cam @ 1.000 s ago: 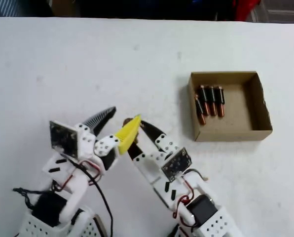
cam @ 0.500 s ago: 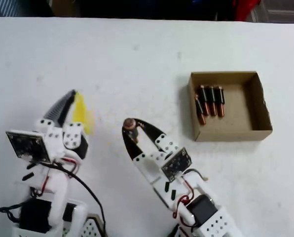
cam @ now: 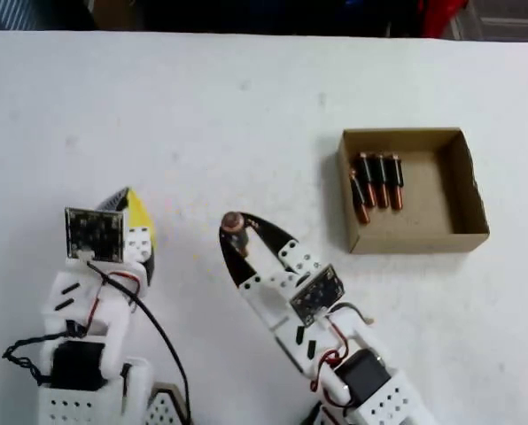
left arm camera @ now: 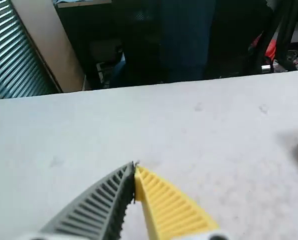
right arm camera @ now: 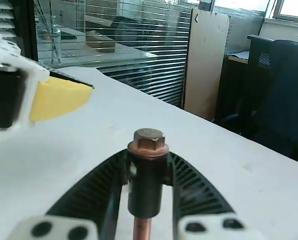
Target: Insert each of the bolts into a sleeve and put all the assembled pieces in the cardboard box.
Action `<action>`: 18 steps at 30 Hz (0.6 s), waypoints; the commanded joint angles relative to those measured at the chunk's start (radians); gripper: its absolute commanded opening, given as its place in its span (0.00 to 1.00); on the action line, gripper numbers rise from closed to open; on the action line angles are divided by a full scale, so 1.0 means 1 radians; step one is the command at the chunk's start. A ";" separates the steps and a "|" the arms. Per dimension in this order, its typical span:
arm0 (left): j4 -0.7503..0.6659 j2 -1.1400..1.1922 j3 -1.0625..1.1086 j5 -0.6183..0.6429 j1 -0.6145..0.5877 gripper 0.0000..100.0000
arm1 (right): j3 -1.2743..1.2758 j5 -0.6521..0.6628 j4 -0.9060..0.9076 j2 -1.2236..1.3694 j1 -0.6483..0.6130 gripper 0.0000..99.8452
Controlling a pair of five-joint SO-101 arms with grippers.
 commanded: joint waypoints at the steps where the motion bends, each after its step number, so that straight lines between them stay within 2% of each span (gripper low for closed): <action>1: 0.003 -0.012 0.032 -0.008 -0.044 0.02 | 0.008 -0.003 -0.002 -0.013 0.007 0.03; 18: 0.003 -0.012 0.281 -0.014 -0.065 0.02 | 0.008 -0.003 0.031 -0.013 0.005 0.03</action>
